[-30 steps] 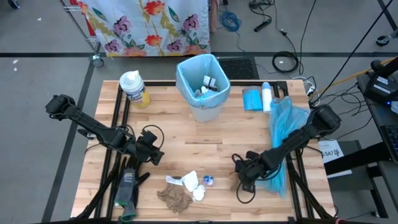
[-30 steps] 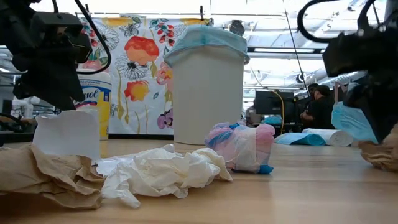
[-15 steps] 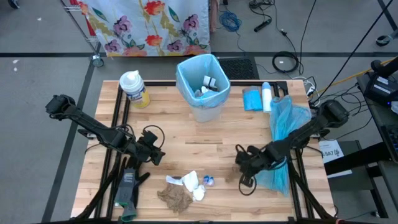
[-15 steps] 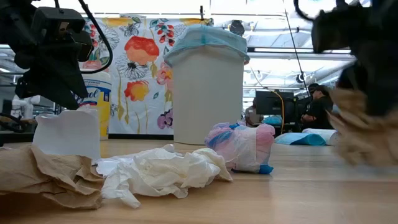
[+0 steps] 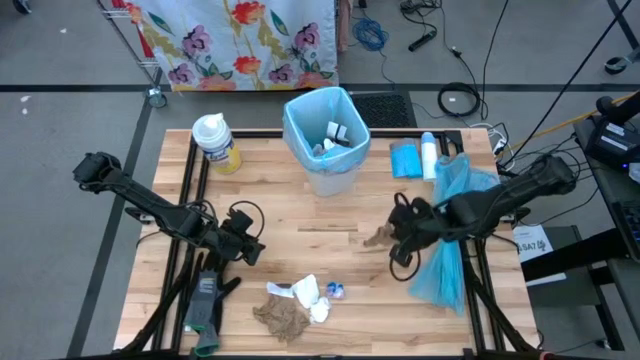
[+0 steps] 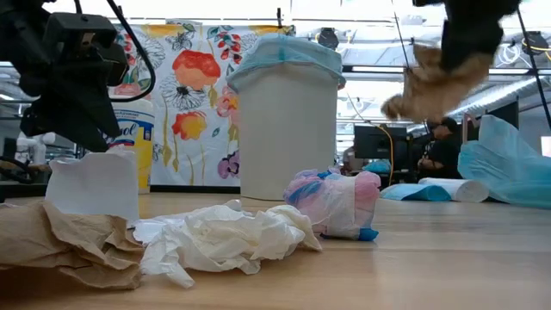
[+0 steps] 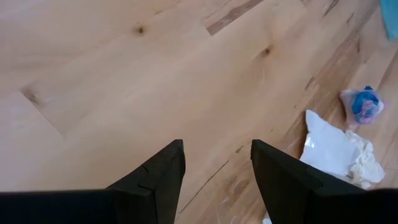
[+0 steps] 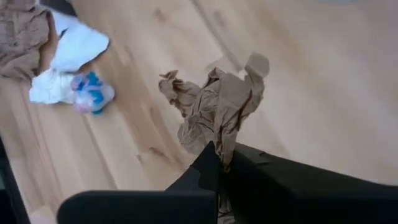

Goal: Place trash/remove bag and relplace
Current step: Put the brown napkin into the trash bin

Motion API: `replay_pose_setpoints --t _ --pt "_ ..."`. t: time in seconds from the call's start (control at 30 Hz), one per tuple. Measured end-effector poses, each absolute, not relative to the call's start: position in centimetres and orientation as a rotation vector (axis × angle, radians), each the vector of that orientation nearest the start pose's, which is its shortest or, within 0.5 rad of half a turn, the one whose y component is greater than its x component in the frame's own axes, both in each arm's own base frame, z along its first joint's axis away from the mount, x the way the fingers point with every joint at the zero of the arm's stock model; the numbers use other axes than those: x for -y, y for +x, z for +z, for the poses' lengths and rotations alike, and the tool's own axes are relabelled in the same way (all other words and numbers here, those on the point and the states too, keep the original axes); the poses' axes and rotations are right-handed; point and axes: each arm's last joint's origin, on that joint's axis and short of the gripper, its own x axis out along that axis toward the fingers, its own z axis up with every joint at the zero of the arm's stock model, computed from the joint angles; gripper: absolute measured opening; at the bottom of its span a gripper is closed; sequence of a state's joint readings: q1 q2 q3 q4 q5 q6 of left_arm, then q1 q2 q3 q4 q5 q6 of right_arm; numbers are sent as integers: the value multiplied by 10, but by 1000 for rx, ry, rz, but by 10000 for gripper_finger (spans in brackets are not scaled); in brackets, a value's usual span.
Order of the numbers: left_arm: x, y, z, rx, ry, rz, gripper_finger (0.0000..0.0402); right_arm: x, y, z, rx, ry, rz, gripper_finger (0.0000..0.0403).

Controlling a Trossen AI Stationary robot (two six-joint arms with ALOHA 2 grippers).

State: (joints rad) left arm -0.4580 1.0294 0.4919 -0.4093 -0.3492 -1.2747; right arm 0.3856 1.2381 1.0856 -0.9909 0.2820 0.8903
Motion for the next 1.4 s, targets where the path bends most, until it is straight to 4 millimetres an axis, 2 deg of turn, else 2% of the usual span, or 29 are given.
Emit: replay_pose_setpoints --t 0.13,0.33,0.47,0.63,0.83,1.07,1.27,1.4 --pt "71 166 179 -782 -818 449 187 -61 207 334 -979 381 -467 0" --pt "71 166 179 -783 -822 443 187 -34 205 393 -800 282 -526 0" --pt "71 167 179 -779 -826 439 187 -12 212 419 -660 255 -538 0" --pt "71 167 179 -779 -825 440 187 12 222 438 -520 230 -548 0" --pt "71 167 179 -782 -818 439 187 43 244 453 -462 213 -553 0" --pt "71 167 179 -782 -817 440 187 87 284 457 -462 189 -562 0" --pt "71 166 179 -785 -815 441 187 123 316 444 -481 193 -610 9" --pt "71 166 179 -783 -816 440 187 140 330 428 -529 220 -581 40"
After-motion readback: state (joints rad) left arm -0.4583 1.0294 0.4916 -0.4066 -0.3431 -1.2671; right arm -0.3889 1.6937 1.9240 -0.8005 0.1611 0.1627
